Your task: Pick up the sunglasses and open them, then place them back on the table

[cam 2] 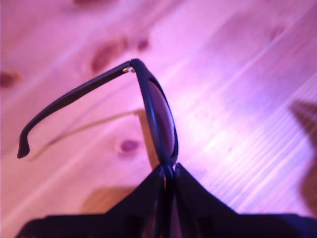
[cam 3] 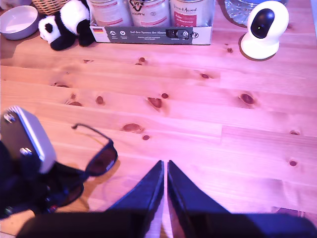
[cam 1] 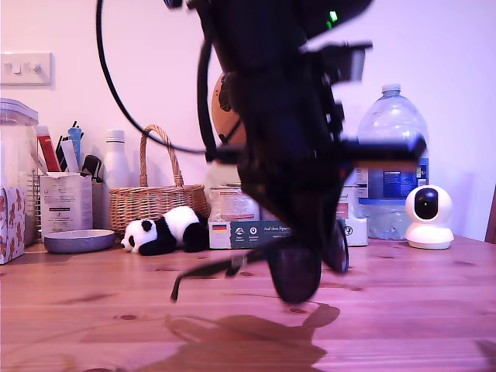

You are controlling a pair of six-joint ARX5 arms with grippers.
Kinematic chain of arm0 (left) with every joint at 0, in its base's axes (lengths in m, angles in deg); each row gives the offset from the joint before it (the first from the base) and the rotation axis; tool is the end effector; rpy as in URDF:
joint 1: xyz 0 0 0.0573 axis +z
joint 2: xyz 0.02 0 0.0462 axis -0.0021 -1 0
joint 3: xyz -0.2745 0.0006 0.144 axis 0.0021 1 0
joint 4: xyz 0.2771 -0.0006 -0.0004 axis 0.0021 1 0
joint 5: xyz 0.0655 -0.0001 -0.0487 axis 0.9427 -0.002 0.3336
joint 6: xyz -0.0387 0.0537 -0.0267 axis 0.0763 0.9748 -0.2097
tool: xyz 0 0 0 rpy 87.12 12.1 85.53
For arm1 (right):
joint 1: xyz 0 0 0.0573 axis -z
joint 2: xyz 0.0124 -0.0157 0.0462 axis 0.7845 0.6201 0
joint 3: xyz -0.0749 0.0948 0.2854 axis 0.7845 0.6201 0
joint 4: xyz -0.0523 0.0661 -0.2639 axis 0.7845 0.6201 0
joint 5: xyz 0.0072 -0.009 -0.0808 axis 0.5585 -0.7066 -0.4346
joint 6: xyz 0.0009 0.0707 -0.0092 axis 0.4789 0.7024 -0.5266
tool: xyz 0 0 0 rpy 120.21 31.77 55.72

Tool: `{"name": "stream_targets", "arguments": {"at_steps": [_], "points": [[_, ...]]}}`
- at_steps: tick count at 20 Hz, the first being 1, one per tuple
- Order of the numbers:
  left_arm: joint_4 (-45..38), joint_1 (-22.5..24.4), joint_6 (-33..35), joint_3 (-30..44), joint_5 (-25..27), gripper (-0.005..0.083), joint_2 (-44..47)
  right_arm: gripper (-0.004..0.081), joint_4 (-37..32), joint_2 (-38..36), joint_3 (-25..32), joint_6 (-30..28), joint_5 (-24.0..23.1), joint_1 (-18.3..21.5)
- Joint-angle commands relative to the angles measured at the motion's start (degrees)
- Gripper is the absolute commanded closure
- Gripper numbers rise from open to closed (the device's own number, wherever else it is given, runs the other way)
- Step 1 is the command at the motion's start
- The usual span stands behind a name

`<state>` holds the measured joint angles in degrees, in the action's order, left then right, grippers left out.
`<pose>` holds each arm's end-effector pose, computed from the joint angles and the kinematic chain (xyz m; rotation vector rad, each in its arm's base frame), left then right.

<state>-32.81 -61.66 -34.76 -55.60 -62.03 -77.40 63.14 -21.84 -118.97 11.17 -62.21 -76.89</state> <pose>0.2109 -0.3625 0.1954 0.3861 0.9252 -0.5929 0.1208 0.0485 0.3994 -0.0127 0.6625 0.2286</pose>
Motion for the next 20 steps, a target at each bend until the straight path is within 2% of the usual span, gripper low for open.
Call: {"name": "stream_targets", "arguments": {"at_steps": [1,6,10,14,18,20], "points": [[-0.35,-0.15,-0.59,-0.04,0.52,0.0795,-2.69,0.0762,-0.39,-0.11,-0.31,-0.07,-0.13,-0.26],[-0.79,0.17,-6.47,-0.07,0.20,0.0795,-2.93,0.0762,-0.04,-0.11,-0.31,-0.07,-0.11,-0.26],[-1.27,0.17,-8.07,-0.07,-0.87,0.0779,-2.93,0.0762,0.04,-0.11,-0.31,-0.07,-0.07,-0.26],[-2.01,0.15,-8.04,-0.07,-1.14,0.0687,-2.93,0.0762,0.96,-0.11,-0.31,-0.07,-0.09,-0.26],[-3.85,0.15,-7.80,-0.07,-1.16,0.0516,-2.93,0.0762,1.03,-0.11,-0.31,-0.09,-0.09,-0.26],[-4.02,0.15,-7.06,-0.39,-1.16,0.0502,-2.91,0.0762,1.03,-0.11,-0.31,-0.17,-0.09,-0.26]]}}
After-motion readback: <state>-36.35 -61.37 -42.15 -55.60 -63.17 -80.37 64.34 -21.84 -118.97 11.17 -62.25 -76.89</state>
